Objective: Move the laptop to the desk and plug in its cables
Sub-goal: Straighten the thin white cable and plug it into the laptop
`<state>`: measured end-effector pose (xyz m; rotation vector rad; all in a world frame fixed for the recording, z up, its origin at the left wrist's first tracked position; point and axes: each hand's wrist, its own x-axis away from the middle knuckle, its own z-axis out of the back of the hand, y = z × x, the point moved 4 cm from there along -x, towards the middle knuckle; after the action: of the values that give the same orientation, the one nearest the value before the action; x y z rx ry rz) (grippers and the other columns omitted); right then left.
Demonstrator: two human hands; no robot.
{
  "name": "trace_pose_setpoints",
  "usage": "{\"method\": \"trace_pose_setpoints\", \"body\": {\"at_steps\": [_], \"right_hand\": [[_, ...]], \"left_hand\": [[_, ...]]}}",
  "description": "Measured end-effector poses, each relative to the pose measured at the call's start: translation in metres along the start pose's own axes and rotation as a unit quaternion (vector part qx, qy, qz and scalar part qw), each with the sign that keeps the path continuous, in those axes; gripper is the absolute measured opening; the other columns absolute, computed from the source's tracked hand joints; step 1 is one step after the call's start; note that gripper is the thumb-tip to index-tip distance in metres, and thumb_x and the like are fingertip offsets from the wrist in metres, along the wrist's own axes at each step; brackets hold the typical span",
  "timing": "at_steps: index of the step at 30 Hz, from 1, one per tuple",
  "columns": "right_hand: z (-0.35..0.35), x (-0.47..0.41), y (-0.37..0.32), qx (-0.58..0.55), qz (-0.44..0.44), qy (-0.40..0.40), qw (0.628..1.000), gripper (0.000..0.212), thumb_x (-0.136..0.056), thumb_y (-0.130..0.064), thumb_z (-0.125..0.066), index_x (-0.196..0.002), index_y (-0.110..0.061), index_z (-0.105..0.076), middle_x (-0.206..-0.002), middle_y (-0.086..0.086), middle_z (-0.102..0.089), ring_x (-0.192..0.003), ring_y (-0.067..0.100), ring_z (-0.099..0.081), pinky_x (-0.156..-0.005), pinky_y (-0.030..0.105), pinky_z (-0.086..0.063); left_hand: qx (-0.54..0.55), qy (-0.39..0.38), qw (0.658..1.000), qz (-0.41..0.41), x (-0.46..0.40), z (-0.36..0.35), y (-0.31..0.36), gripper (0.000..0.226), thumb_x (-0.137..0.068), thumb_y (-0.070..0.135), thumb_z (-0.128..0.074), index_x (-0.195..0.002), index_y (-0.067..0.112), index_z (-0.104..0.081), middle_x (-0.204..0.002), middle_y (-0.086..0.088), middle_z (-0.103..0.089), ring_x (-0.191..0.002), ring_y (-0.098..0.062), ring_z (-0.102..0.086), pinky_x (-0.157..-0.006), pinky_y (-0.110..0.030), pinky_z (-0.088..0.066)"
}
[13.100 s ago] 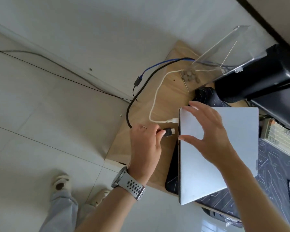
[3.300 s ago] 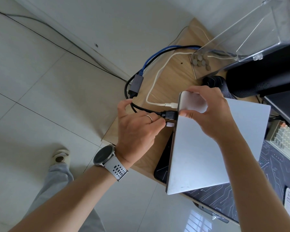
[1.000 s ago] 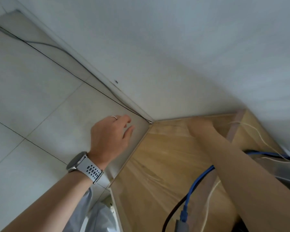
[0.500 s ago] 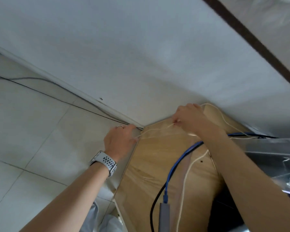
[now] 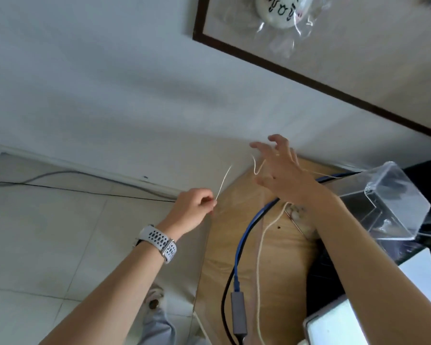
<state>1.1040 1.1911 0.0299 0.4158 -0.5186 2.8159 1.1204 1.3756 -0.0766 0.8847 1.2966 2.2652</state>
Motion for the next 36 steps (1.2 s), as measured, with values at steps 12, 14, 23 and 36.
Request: {"method": "trace_pose_setpoints", "body": {"at_steps": [12,14,23,36], "right_hand": [[-0.065,0.100,-0.059,-0.420,0.063,-0.231,0.876,0.098,-0.066,-0.064,-0.069,-0.141,-0.019,-0.025,-0.134,0.009,-0.048,-0.124,0.013,-0.048,-0.103,0.031,-0.043],[-0.078,0.118,-0.064,-0.410,0.087,-0.273,0.866,0.072,-0.080,-0.038,-0.068,-0.138,-0.008,-0.038,-0.127,0.015,-0.056,-0.117,0.016,-0.054,-0.101,0.029,-0.044],[-0.085,0.168,-0.065,-0.488,0.123,-0.148,0.852,0.015,-0.089,0.008,-0.052,-0.090,0.001,-0.065,-0.078,0.007,-0.063,-0.070,0.008,-0.061,-0.076,0.022,-0.052],[-0.093,0.264,-0.056,-0.633,0.063,-0.088,0.766,0.019,-0.096,-0.005,-0.048,-0.083,-0.006,-0.061,-0.075,0.005,-0.064,-0.061,0.007,-0.063,-0.061,0.016,-0.051]], "left_hand": [[0.599,0.017,0.781,0.175,0.051,0.028,0.074,0.023,-0.094,0.012,-0.052,-0.073,0.005,-0.054,-0.058,-0.008,-0.065,-0.043,-0.012,-0.054,-0.041,-0.019,-0.049],[0.646,0.016,0.736,0.200,0.057,0.025,0.079,0.021,-0.092,0.013,-0.056,-0.074,0.003,-0.055,-0.058,-0.010,-0.065,-0.043,-0.011,-0.057,-0.042,-0.019,-0.051],[0.482,0.092,0.854,0.170,0.115,0.000,0.072,0.033,-0.097,0.041,-0.046,-0.084,0.013,-0.059,-0.078,-0.006,-0.074,-0.059,-0.015,-0.061,-0.057,-0.028,-0.051],[0.189,0.008,0.981,0.032,0.320,-0.110,0.043,0.012,-0.091,0.009,-0.059,-0.085,0.012,-0.070,-0.084,-0.001,-0.074,-0.083,-0.013,-0.069,-0.069,-0.014,-0.047]]}}
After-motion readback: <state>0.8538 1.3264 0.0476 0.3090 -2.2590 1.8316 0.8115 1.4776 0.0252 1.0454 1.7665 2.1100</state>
